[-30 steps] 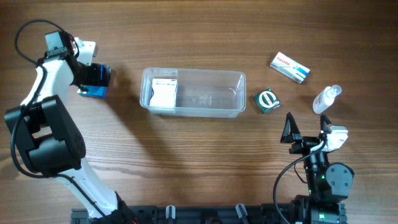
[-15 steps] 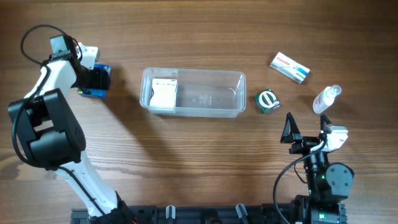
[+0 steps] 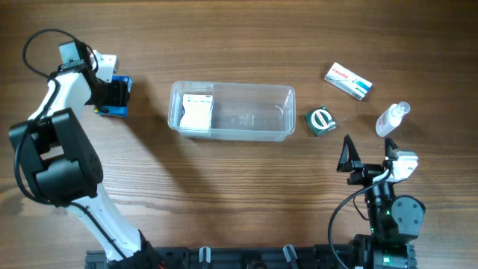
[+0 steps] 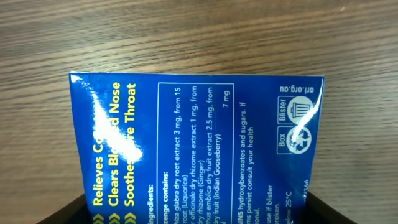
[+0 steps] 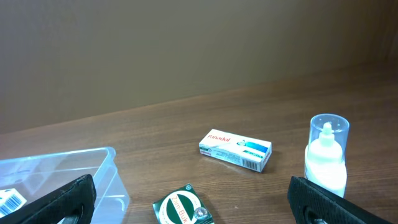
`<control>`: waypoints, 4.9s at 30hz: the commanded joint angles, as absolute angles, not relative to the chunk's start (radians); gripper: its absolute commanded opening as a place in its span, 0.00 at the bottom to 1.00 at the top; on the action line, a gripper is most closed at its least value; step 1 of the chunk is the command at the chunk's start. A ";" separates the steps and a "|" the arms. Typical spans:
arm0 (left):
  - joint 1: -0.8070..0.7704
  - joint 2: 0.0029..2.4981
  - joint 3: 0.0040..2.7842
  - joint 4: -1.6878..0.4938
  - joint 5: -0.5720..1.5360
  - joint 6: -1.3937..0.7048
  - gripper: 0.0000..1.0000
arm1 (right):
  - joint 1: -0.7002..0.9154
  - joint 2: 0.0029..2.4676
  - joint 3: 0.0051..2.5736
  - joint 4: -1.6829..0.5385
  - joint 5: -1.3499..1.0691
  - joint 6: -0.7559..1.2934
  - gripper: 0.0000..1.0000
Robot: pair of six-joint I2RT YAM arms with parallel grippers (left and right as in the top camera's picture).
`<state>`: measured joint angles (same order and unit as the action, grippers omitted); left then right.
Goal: Pack container
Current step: 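Grasp the blue lozenge box with the left gripper, then carry the blue box into the container beside the Hansaplast box, then release the blue box and raise the left gripper to rest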
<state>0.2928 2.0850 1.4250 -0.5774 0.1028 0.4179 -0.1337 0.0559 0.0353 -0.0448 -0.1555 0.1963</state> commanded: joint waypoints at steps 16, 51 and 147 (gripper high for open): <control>0.068 1.668 1.420 -0.715 0.111 0.192 0.73 | -0.132 0.057 0.030 -0.042 -0.150 0.186 1.00; -0.476 1.710 1.419 -0.774 0.002 -0.383 0.69 | -0.132 0.057 0.030 -0.042 -0.150 0.186 1.00; -0.644 1.909 1.419 -0.714 -0.193 -0.458 0.04 | -0.132 0.057 0.030 -0.042 -0.150 0.186 1.00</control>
